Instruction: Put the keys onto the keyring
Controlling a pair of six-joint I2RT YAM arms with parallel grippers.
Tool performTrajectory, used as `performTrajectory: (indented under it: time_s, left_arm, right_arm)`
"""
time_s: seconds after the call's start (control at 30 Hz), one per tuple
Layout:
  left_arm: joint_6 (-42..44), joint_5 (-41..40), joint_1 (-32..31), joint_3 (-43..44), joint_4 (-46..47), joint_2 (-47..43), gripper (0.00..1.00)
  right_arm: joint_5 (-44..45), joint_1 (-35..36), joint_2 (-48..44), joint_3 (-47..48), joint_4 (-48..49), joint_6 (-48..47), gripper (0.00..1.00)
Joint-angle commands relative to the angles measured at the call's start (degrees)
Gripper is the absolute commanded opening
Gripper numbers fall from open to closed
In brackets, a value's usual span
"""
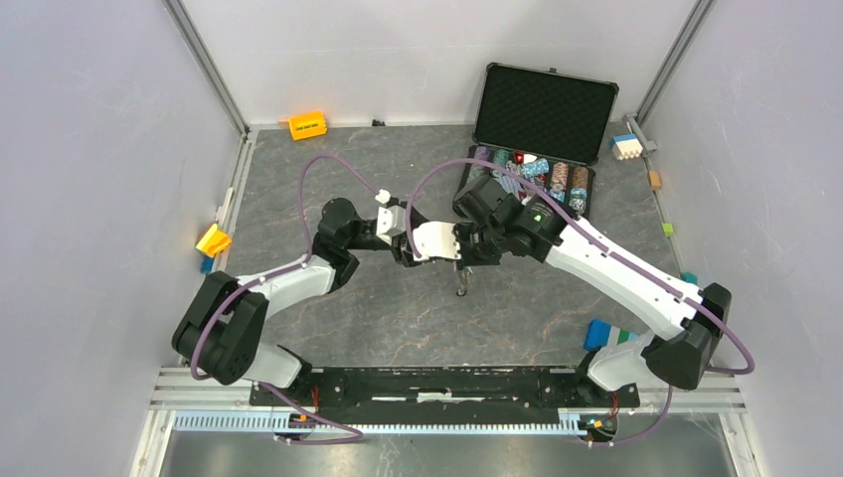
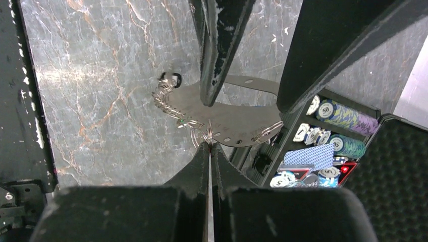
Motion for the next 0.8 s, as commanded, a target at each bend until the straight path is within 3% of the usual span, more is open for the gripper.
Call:
performTrajectory:
  time_s: [0.0,0.23,0.77]
  left_arm:
    - [0.2,1.5,-0.9,-0.2,5.0,1.5,0.53]
    - [-2.3,1.2,-2.6,-2.3,12.4,4.4,0.46]
    - [-4.4,-1.1,-4.4,-3.5,19.9,6.5,0.42]
  right_arm:
    - [3.5,0.9,1.5,4.5,-1.6,0.0,0.0]
    - [-0.8,1.0,1.2,5.0,-0.3,1.9,0.0]
    - [-3.4,0.9,0.2,2.9,2.2,3.5,0.0]
